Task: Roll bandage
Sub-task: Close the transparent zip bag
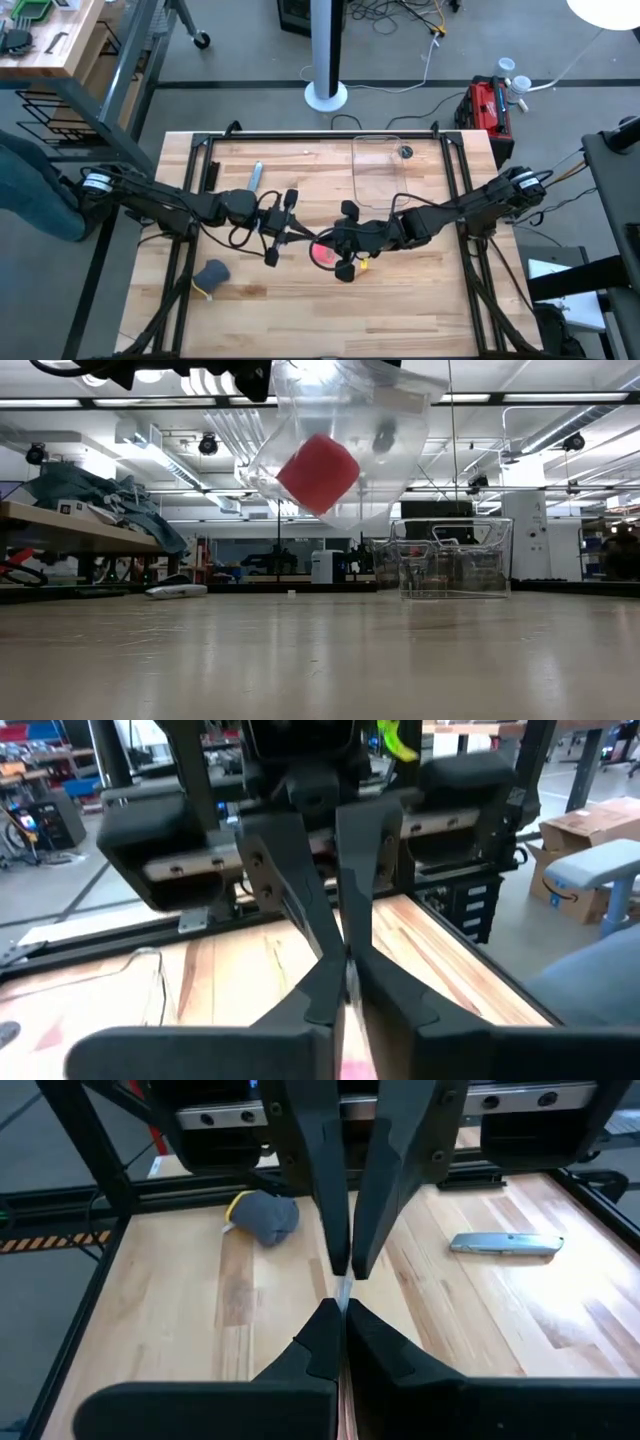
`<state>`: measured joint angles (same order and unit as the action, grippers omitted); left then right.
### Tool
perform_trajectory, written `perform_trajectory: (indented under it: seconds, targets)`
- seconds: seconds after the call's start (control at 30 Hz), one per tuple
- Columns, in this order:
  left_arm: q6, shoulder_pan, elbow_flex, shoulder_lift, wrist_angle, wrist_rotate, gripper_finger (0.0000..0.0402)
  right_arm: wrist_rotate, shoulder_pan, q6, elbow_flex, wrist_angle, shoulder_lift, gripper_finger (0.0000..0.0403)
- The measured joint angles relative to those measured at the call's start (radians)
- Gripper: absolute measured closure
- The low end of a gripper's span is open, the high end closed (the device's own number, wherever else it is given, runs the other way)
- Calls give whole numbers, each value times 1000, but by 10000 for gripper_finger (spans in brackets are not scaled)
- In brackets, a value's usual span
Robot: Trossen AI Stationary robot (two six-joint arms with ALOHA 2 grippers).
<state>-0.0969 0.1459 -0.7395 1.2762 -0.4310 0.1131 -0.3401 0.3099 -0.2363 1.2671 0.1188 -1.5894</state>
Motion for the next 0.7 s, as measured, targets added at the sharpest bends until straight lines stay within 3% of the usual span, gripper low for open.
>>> perform_trajectory:
  seconds: [0.33, 0.43, 0.53, 0.7]
  targets:
    - [-10, 0, 0, 0, 24, 0, 317, -8, 0, 0, 0, -5, 1, 403]
    - [-28, 0, 0, 0, 20, 0, 334, -8, 0, 1, 0, -5, 1, 403]
    - [-55, 0, 0, 0, 32, 2, 386, -8, 0, 2, 0, -4, 1, 403]
    - [-72, 0, 0, 0, 37, 2, 395, -8, 0, 3, 0, -3, 1, 403]
